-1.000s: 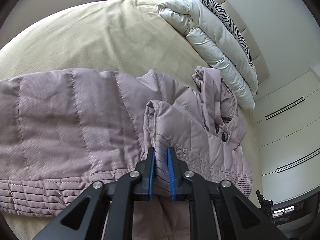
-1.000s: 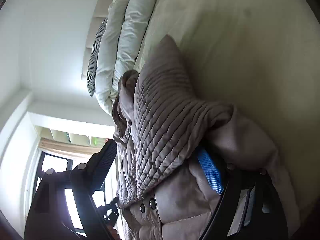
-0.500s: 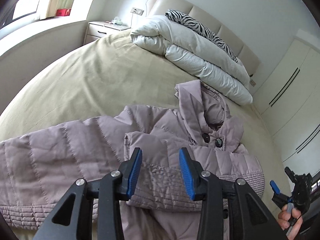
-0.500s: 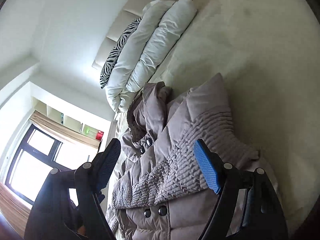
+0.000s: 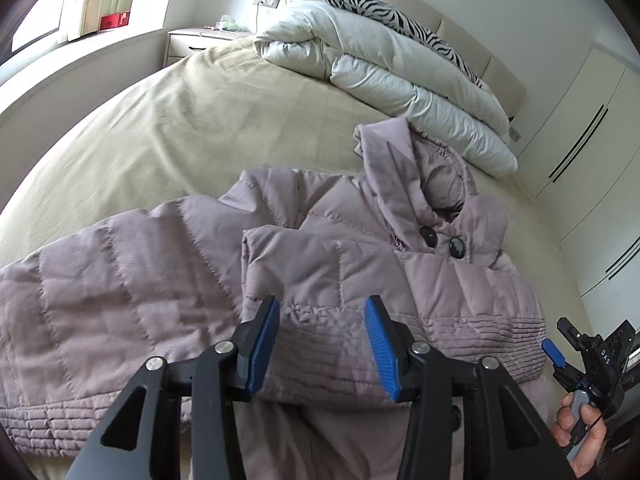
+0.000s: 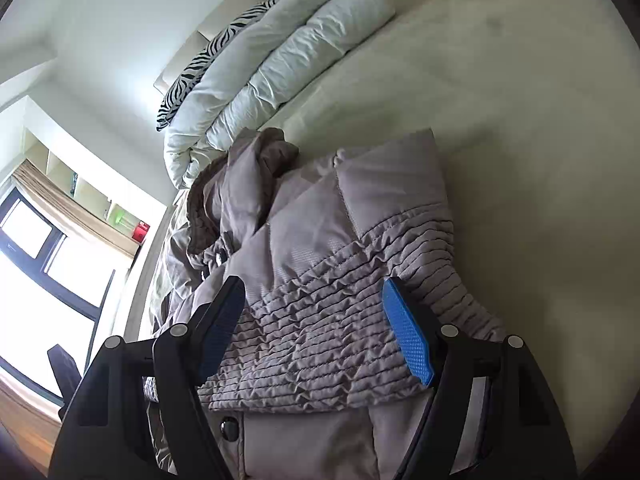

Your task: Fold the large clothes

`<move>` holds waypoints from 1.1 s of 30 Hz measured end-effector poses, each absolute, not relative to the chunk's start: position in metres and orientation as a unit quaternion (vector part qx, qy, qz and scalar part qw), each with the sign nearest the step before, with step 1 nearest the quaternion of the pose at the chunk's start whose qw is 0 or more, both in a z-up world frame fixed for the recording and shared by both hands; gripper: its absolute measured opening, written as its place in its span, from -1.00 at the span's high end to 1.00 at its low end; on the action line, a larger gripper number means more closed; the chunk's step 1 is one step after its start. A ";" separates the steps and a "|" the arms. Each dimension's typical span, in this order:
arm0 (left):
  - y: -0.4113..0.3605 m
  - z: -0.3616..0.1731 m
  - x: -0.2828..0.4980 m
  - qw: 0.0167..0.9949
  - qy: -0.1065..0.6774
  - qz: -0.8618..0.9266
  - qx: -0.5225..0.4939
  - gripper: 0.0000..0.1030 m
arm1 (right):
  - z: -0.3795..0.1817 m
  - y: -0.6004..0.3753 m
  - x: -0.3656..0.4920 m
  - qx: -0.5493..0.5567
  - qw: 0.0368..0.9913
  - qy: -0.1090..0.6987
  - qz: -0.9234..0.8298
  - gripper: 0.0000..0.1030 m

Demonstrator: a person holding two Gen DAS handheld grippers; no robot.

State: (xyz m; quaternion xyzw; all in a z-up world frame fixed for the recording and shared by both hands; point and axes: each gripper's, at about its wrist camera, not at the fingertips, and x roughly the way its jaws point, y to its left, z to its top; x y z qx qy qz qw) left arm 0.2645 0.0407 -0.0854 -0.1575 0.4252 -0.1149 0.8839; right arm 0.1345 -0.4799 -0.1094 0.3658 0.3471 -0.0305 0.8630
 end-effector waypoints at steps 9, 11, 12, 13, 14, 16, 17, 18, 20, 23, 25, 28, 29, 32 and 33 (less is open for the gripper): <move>0.219 -0.081 0.111 0.846 0.335 -0.039 -0.413 -0.73 | -0.027 -0.394 0.053 0.275 0.916 0.293 0.014 -0.76; 0.263 -0.092 0.076 0.828 0.315 0.006 -0.464 -0.75 | -0.025 -0.375 0.043 0.284 0.906 0.310 0.048 -0.76; 0.281 -0.096 0.062 0.824 0.307 0.025 -0.476 -0.75 | -0.023 -0.365 0.036 0.291 0.899 0.319 0.068 -0.76; 0.297 -0.098 0.048 0.820 0.301 0.041 -0.485 -0.75 | -0.023 -0.355 0.032 0.298 0.892 0.328 0.086 -0.76; 0.313 -0.101 0.037 0.816 0.291 0.054 -0.497 -0.75 | -0.023 -0.346 0.027 0.302 0.888 0.334 0.097 -0.76; 0.342 -0.110 0.016 0.797 0.269 0.071 -0.535 -0.75 | -0.025 -0.329 0.018 0.310 0.879 0.346 0.104 -0.76; 0.355 -0.116 0.007 0.785 0.257 0.081 -0.558 -0.75 | -0.026 -0.323 0.015 0.318 0.873 0.352 0.112 -0.76; 0.368 -0.123 -0.001 0.770 0.243 0.088 -0.583 -0.76 | -0.027 -0.316 0.012 0.326 0.867 0.358 0.117 -0.76; 0.386 -0.143 -0.008 0.735 0.229 0.091 -0.632 -0.76 | -0.027 -0.306 0.003 0.335 0.862 0.359 0.123 -0.76; 0.400 -0.170 -0.005 0.691 0.213 0.076 -0.686 -0.75 | -0.024 -0.295 -0.007 0.344 0.859 0.358 0.128 -0.76; 0.403 -0.178 0.000 0.680 0.209 0.086 -0.698 -0.75 | -0.021 -0.294 -0.010 0.346 0.858 0.358 0.127 -0.76; 0.408 -0.181 0.005 0.664 0.188 0.102 -0.716 -0.75 | -0.016 -0.293 -0.015 0.343 0.860 0.357 0.125 -0.76; 0.412 -0.183 0.005 0.656 0.177 0.111 -0.725 -0.75 | -0.014 -0.292 -0.018 0.342 0.861 0.355 0.124 -0.76; 0.420 -0.187 0.002 0.636 0.136 0.135 -0.747 -0.74 | -0.012 -0.291 -0.024 0.342 0.862 0.354 0.122 -0.76; 0.422 -0.187 0.003 0.632 0.128 0.144 -0.751 -0.71 | -0.012 -0.290 -0.024 0.341 0.862 0.354 0.122 -0.76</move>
